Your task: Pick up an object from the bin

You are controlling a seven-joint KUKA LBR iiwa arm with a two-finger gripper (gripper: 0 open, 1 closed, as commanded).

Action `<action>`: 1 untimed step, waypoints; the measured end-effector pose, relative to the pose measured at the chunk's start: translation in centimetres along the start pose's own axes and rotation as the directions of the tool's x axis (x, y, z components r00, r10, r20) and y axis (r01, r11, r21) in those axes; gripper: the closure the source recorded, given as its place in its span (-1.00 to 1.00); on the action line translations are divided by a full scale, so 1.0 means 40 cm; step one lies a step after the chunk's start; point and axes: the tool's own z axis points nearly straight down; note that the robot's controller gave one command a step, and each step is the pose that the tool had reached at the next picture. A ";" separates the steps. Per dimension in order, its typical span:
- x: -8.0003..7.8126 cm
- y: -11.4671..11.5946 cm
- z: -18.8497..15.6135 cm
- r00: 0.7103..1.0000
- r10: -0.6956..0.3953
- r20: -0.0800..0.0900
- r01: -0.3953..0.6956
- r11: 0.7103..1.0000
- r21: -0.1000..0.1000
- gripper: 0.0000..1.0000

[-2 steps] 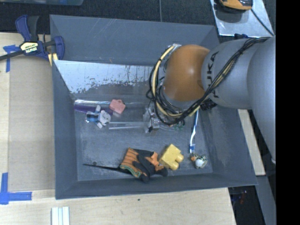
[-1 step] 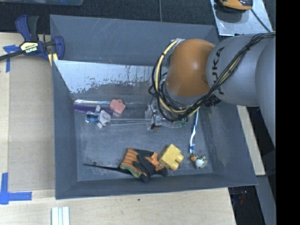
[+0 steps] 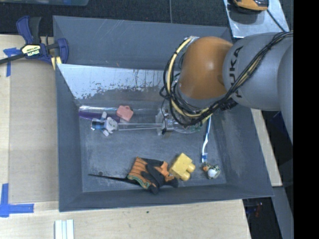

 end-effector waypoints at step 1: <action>-0.001 0.000 -0.035 1.000 0.000 0.001 0.000 1.000 0.000 1.00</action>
Offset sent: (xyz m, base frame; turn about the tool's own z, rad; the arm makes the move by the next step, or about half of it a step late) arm 0.0001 0.0000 0.0618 0.0006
